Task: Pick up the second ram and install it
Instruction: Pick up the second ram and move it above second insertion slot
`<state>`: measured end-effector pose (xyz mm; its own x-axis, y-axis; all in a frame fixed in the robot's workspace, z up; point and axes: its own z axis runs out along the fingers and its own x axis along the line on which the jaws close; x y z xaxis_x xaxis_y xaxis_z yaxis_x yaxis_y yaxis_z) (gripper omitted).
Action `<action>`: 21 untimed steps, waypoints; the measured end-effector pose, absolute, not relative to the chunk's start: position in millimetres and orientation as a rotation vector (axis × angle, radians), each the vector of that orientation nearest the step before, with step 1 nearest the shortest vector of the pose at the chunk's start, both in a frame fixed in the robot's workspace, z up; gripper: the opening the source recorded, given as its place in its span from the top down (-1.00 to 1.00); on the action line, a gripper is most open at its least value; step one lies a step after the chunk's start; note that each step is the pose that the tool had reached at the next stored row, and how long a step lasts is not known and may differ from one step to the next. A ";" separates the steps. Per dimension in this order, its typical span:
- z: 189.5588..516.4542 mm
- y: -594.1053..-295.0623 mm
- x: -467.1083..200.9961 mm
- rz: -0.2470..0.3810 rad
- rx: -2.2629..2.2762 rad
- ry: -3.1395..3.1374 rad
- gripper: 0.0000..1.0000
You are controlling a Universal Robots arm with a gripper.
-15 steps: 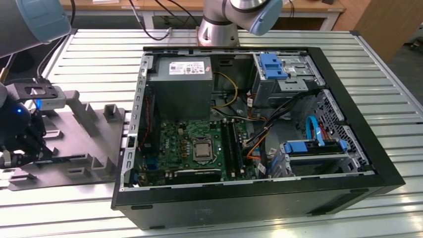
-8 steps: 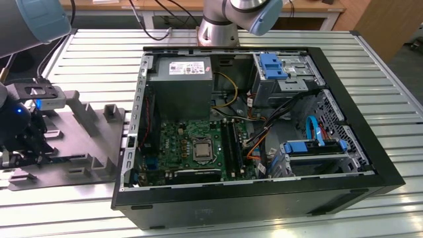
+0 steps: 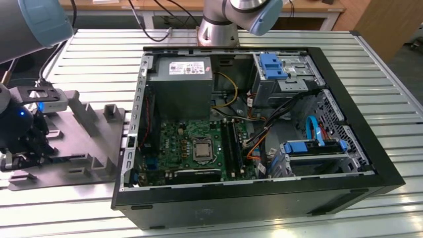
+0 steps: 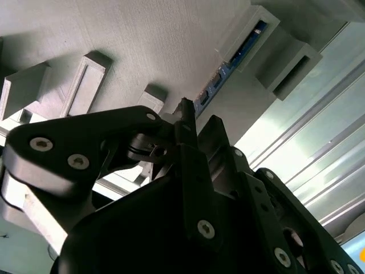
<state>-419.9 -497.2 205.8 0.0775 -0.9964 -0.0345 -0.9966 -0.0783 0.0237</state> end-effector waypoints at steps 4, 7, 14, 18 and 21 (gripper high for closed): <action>199.0 -497.2 -419.9 0.065 -2.301 2.129 0.40; 196.5 -497.2 -420.2 0.065 -2.302 2.129 0.40; 196.0 -497.2 -424.2 0.065 -2.302 2.128 0.40; 198.9 -497.2 -424.3 0.065 -2.302 2.129 0.40; 199.0 -497.2 -424.3 0.065 -2.301 2.129 0.40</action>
